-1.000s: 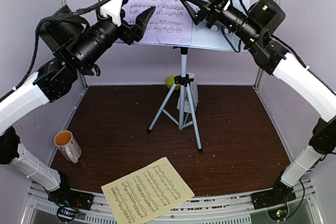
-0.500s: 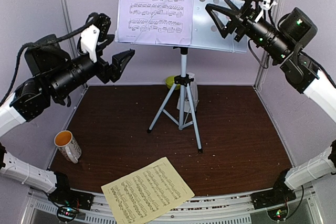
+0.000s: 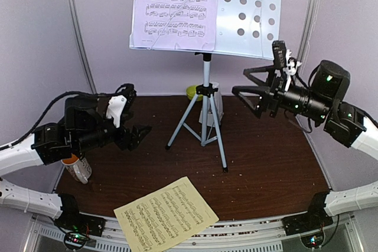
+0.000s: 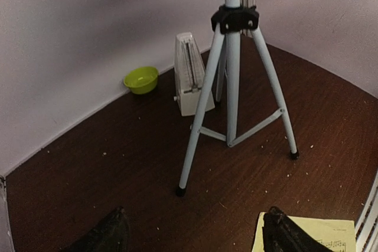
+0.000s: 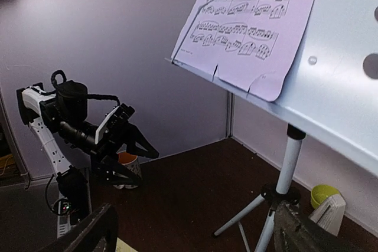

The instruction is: Set up the instrument practice props

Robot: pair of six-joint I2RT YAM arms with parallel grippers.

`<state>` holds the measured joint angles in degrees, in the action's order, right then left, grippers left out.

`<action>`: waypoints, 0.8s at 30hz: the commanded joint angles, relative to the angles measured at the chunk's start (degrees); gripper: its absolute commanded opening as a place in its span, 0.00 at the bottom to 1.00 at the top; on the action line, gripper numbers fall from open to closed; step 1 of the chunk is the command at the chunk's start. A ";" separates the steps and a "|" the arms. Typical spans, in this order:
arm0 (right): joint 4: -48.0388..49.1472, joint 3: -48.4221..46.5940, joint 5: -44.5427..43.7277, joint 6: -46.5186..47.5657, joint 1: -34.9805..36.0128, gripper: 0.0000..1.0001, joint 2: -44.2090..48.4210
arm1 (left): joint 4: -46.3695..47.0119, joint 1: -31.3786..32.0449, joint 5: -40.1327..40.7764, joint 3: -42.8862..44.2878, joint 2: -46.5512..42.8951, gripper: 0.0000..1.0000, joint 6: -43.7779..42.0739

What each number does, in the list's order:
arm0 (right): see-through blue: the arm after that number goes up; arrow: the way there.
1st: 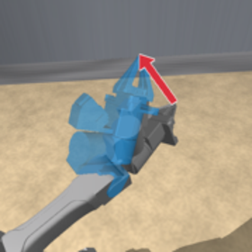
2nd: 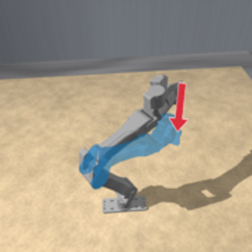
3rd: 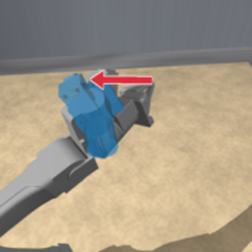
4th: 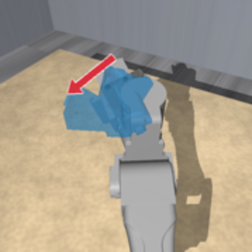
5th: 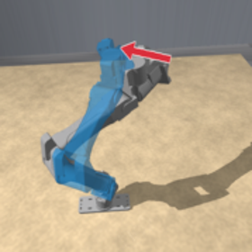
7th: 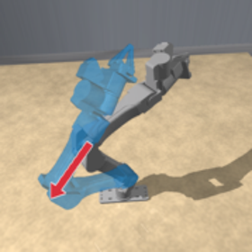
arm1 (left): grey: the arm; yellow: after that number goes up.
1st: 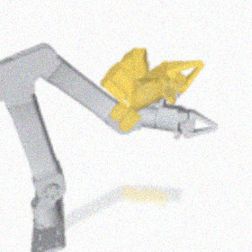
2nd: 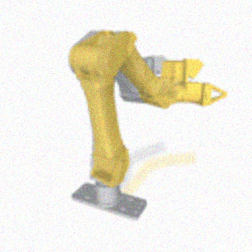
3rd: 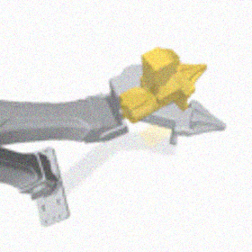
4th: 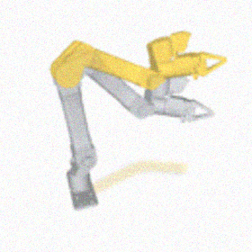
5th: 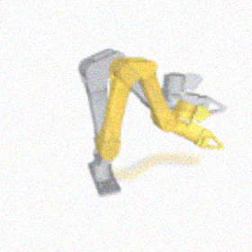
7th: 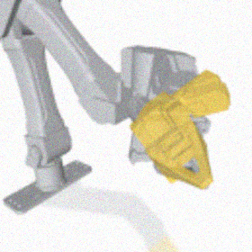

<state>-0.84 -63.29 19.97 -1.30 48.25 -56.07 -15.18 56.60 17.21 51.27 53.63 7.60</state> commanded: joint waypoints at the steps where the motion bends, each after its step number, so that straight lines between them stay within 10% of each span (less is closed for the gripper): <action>1: -4.38 7.71 -1.40 -7.62 4.05 0.90 0.64 | 0.00 -0.52 -4.67 -6.06 0.65 0.79 7.77; 24: -0.13 9.54 14.28 -9.74 6.87 0.54 -34.90 | 10.79 0.09 -21.86 -24.96 10.91 0.71 13.71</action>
<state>-3.66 -50.33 31.86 -9.82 54.08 -87.15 -10.28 56.42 -2.44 27.97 63.37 20.38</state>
